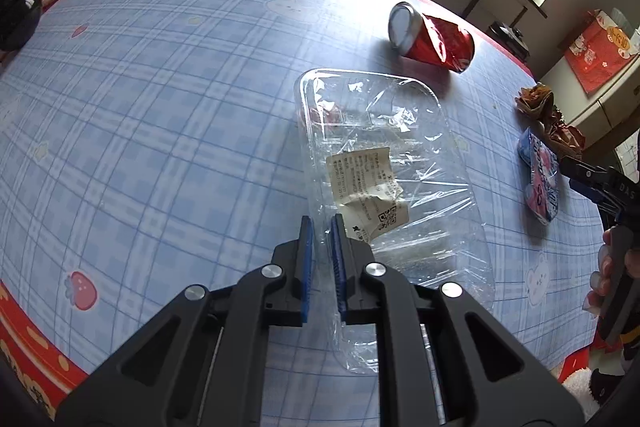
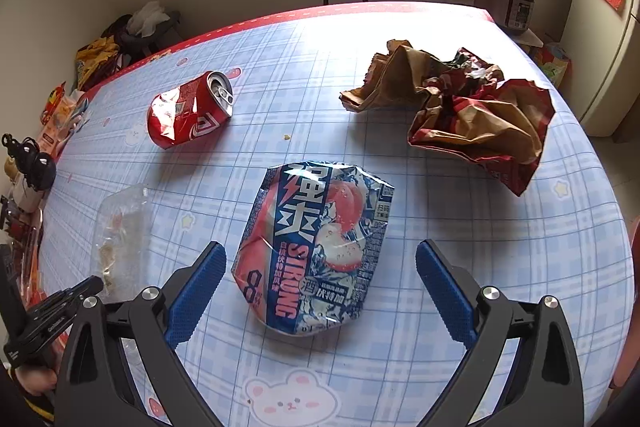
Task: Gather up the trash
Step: 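Close the left tool on the rim of the clear plastic tray, then lower the right tool onto the blue 'STRONG' snack bag and close it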
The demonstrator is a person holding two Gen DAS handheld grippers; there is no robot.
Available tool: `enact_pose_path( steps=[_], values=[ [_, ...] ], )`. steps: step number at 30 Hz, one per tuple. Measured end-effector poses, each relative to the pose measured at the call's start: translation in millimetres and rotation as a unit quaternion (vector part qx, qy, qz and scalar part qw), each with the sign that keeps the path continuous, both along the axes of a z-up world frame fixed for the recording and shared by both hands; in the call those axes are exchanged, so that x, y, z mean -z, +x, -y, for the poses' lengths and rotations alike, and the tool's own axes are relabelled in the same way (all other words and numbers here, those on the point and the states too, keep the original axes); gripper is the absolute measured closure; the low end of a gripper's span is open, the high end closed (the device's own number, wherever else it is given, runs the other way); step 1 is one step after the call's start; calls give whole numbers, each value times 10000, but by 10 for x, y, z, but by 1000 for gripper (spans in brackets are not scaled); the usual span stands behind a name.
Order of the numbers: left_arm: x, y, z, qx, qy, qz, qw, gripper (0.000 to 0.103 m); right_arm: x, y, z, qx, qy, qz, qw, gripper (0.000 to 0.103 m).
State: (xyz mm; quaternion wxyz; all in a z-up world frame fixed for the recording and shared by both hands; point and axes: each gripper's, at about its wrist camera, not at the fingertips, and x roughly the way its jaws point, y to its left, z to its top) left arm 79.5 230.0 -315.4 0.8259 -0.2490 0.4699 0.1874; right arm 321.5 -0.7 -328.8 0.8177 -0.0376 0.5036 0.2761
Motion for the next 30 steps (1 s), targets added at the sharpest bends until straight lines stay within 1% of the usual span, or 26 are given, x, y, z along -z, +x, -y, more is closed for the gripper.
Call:
enact_pose_path(
  steps=[4,10,15,17,18,20,25,28,29,30],
  values=[
    [30,-104,-62,-79,-45,-14,10000,87,110,124,-107,201,29,-133,9997,9],
    [35,-155,-76,-53,-37,39,10000,87,272,242,-150,574,50,-407,9975,9],
    [38,-152,-57,-61,-18,55,10000,86,321,139,-202,374,-30,-398,9985,10],
    [38,-155,-54,-64,-10,57,10000,86,314,92,-223,280,-89,-339,9990,16],
    [38,-154,-58,-59,-14,58,10000,86,314,76,-231,239,-87,-366,9990,16],
    [37,-157,-60,-76,-45,73,9999,86,295,36,-224,186,-27,-390,9991,16],
    [44,-164,-63,-93,-52,66,9999,86,202,-83,-198,44,86,-291,9995,17],
    [44,-155,-81,-96,-82,40,9999,85,131,-151,-140,-10,187,-267,9995,20],
    [43,-153,-89,-88,-108,36,9999,85,102,-173,-116,-23,227,-261,9994,20],
    [42,-151,-97,-75,-158,50,9998,82,72,-199,-98,-39,281,-255,9993,21]
  ],
)
